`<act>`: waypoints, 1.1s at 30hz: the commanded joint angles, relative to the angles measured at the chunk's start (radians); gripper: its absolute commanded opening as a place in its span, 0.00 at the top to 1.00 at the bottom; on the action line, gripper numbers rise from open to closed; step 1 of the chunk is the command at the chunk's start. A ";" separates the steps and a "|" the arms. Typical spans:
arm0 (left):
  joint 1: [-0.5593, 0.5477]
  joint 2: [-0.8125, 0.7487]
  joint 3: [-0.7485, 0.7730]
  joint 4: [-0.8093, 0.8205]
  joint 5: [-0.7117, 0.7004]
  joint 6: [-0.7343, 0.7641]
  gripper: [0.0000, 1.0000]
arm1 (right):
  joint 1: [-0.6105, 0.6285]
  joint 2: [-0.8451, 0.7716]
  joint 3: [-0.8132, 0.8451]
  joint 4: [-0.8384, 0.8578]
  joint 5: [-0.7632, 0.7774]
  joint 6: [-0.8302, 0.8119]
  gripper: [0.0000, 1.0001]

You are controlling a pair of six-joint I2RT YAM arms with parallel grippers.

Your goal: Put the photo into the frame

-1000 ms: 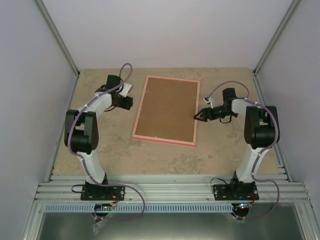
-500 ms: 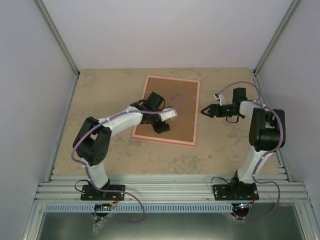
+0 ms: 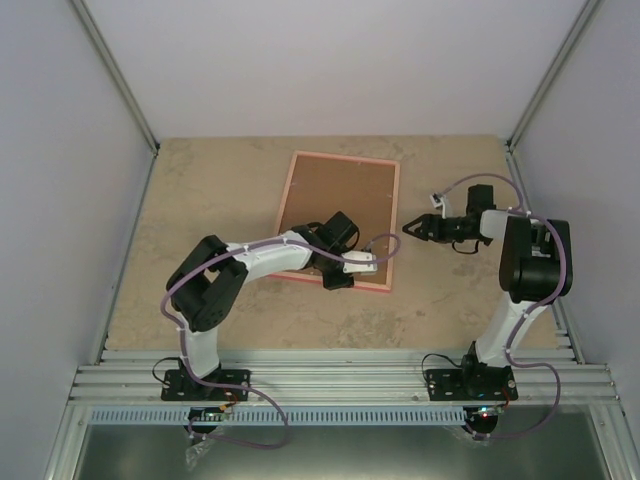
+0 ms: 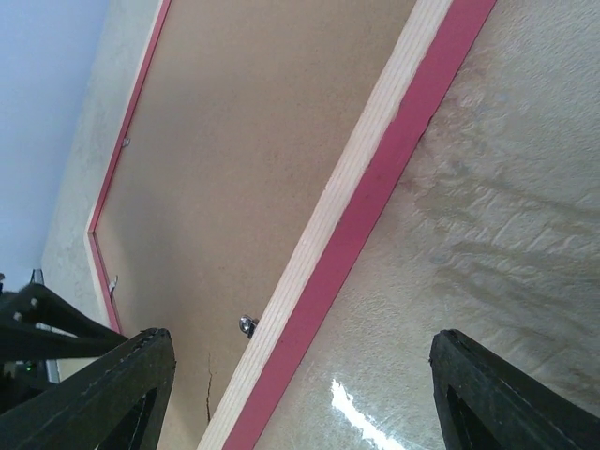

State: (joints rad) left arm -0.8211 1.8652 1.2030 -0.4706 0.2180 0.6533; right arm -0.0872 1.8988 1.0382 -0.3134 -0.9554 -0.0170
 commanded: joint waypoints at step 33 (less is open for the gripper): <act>-0.057 -0.126 0.014 0.016 0.157 0.021 1.00 | 0.061 0.144 0.045 0.164 -0.228 0.299 0.16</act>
State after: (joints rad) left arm -0.8623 1.7973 1.2015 -0.4808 0.3061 0.6754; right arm -0.0406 2.0109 1.0489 -0.2035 -1.1278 0.2138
